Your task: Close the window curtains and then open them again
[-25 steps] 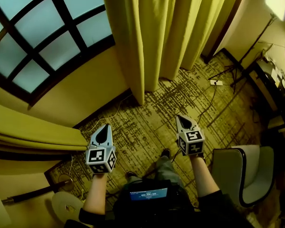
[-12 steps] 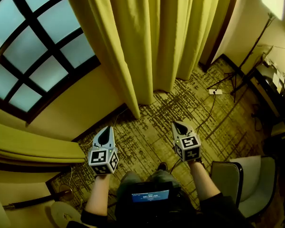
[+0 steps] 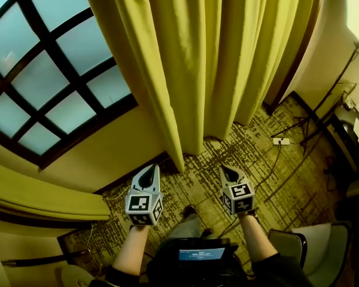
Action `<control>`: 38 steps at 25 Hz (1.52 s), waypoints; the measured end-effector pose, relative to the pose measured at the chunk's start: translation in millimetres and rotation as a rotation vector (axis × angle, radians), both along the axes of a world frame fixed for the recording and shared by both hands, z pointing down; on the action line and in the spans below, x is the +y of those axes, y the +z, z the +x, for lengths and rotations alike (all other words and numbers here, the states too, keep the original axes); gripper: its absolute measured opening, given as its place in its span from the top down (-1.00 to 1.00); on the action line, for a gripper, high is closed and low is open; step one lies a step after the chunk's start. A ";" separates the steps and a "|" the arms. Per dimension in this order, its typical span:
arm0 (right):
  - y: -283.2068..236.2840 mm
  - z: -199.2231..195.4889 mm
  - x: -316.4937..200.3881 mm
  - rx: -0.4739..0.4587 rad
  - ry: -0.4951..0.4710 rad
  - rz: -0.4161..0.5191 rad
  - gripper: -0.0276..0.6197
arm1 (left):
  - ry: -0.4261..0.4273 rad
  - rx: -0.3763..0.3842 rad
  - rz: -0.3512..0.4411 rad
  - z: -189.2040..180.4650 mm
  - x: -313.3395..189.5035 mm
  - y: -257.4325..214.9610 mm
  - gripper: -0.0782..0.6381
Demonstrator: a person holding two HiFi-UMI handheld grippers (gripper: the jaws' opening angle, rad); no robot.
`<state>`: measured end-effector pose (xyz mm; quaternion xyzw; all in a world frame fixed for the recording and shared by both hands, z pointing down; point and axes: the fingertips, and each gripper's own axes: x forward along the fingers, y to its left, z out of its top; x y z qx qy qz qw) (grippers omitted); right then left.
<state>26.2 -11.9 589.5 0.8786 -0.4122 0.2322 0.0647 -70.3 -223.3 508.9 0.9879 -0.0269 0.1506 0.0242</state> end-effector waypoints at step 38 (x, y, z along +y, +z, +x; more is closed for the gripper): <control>-142.3 191.5 -210.8 0.245 -0.250 0.064 0.87 | -0.171 0.555 0.395 305.1 -128.1 -396.6 -0.53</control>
